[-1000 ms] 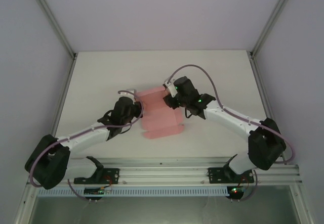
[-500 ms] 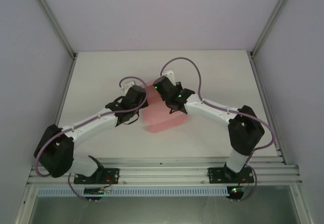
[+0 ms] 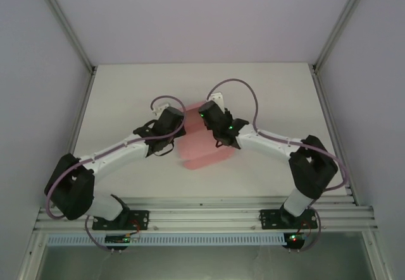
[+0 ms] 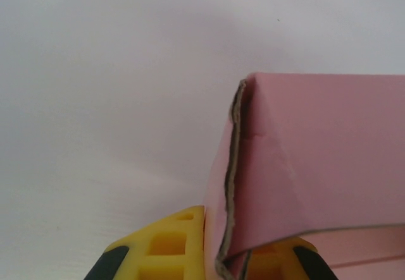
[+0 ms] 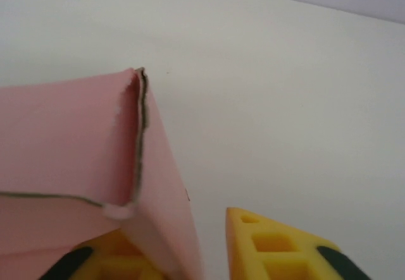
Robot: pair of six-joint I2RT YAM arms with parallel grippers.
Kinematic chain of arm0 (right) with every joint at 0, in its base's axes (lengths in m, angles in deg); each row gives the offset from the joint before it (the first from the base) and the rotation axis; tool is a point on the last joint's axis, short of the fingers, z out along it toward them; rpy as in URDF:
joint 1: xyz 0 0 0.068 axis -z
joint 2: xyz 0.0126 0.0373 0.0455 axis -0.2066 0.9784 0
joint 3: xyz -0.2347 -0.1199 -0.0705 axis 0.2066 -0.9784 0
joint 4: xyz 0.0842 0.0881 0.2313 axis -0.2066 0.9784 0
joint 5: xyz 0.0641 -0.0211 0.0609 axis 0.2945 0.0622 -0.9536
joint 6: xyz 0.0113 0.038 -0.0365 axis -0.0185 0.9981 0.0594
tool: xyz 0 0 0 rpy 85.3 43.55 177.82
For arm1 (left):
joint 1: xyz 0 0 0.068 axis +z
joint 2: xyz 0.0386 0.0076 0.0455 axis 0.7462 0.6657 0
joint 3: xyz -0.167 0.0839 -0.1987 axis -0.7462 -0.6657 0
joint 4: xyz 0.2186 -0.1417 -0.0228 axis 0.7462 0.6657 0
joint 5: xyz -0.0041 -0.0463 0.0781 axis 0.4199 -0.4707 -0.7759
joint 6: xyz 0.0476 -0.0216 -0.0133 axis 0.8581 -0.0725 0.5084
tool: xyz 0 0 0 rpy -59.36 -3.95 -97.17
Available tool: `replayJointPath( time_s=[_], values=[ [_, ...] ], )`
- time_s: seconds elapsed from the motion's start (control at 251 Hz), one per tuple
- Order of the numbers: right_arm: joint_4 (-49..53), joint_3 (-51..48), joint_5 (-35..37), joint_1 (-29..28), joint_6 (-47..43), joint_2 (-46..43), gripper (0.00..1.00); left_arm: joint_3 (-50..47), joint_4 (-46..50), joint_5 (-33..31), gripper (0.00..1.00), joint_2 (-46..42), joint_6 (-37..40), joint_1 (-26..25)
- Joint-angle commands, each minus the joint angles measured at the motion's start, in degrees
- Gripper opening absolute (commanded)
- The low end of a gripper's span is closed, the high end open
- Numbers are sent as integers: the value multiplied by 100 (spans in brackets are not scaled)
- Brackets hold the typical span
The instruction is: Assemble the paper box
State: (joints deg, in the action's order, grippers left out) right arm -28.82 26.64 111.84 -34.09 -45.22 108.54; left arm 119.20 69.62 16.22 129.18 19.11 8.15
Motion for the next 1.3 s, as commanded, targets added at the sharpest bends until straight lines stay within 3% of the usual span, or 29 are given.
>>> replayJointPath(
  time_s=[0.0, 0.06, 0.188, 0.275, 0.347, 0.435, 0.499, 0.639, 0.722, 0.782, 0.878, 1.102, 1.297],
  values=[
    [-690, -624, -869, 521, -460, -715, 42, -359, -242, -484, 0, -92, 415, 435],
    [-1094, -928, -2015, 606, -558, -1009, 56, -420, -554, -243, 0, -129, 577, 433],
    [-1444, -1274, -4186, 760, -918, -1499, 99, -331, -777, 26, 0, -155, 1071, 443],
    [-1137, -1252, -4681, 813, -913, -1728, 99, -140, -643, 153, 0, -110, 1450, 472],
    [-704, -1172, -4582, 886, -795, -1892, 99, 69, -499, 423, 0, -69, 2058, 510],
    [-251, -1072, -4505, 1060, -533, -2063, 99, 320, -304, 1326, 0, -38, 3243, 654],
    [66, -1060, -4543, 1268, -352, -2216, 100, 660, 207, 1706, 0, 27, 4018, 756],
    [497, -1214, -4514, 1736, 85, -2572, 99, 1322, 1289, 1794, 0, 155, 5560, 798],
    [671, -1354, -4541, 2015, 221, -2790, 100, 1583, 2015, 2436, 0, 174, 6572, 794],
    [840, -1441, -4564, 2181, 277, -2912, 99, 1654, 2447, 2552, 0, 164, 7254, 731],
    [1146, -1555, -4481, 2415, 318, -3066, 100, 1833, 3035, 2166, 0, 255, 8120, 558],
    [1764, -1792, -4385, 2860, 353, -3224, 100, 2776, 3809, 452, 0, 1081, 8945, -146],
    [1833, -2023, -4516, 3092, 413, -3378, 100, 3784, 4215, -685, 0, 2661, 9370, -573]
  ],
)
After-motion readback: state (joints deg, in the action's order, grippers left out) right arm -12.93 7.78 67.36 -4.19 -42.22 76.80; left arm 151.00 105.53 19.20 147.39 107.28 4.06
